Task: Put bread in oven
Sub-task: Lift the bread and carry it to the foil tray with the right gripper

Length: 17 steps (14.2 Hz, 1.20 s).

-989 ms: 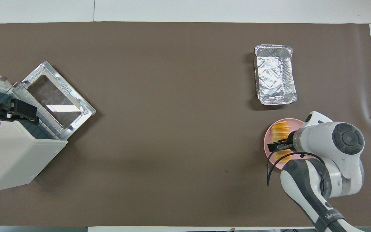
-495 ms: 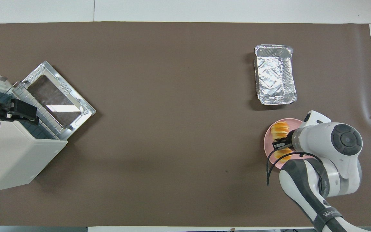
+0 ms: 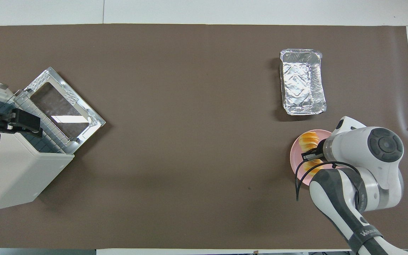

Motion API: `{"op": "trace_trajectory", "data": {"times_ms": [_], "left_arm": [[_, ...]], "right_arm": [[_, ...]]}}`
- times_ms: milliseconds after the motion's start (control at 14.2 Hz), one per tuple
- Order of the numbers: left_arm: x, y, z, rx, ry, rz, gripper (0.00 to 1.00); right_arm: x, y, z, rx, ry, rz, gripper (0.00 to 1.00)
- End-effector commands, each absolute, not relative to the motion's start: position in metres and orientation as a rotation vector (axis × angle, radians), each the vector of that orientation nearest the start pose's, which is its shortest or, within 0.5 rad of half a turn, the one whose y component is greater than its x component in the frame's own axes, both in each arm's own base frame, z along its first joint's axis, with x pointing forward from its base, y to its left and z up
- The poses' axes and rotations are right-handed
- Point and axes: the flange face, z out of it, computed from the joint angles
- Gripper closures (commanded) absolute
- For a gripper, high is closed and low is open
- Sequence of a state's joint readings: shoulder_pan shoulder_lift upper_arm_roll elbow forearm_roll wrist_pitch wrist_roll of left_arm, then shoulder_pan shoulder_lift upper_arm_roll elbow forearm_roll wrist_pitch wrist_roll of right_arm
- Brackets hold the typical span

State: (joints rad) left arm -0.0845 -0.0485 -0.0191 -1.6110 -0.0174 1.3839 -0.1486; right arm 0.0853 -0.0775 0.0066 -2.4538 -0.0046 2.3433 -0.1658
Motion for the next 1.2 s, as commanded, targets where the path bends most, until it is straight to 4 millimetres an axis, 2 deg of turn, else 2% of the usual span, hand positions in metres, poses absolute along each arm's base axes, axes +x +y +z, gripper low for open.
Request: {"op": "trace_trajectory", "data": {"times_ms": [0, 141, 353, 495, 636, 777, 989, 1131], "left_arm": [[0.509, -0.053, 0.621, -3.129, -0.063, 0.286, 0.0], [0.509, -0.053, 0.621, -3.129, -0.063, 0.286, 0.0], [0.509, -0.053, 0.621, -3.129, -0.063, 0.286, 0.0], [0.509, -0.053, 0.621, -3.129, -0.063, 0.286, 0.0], [0.509, -0.053, 0.621, -3.129, -0.066, 0.286, 0.0], [0.509, -0.053, 0.621, -3.129, -0.063, 0.286, 0.0], [0.509, -0.052, 0.621, -3.13, -0.066, 0.286, 0.0], [0.509, -0.053, 0.621, -3.129, -0.063, 0.286, 0.0]], "right_arm": [[0.494, 0.038, 0.367, -3.109, -0.407, 0.084, 1.0], [0.517, 0.038, 0.398, -3.109, -0.395, 0.055, 1.0], [0.564, 0.033, 0.442, -3.091, -0.349, 0.016, 1.0], [0.59, 0.035, 0.458, -3.091, -0.353, -0.029, 1.0], [0.617, 0.034, 0.463, -3.091, -0.35, -0.065, 1.0], [0.647, 0.038, 0.459, -3.084, -0.354, -0.04, 1.0], [0.702, 0.038, 0.43, -3.048, -0.318, 0.041, 1.0], [0.716, 0.039, 0.413, -3.05, -0.322, 0.046, 1.0]]}}
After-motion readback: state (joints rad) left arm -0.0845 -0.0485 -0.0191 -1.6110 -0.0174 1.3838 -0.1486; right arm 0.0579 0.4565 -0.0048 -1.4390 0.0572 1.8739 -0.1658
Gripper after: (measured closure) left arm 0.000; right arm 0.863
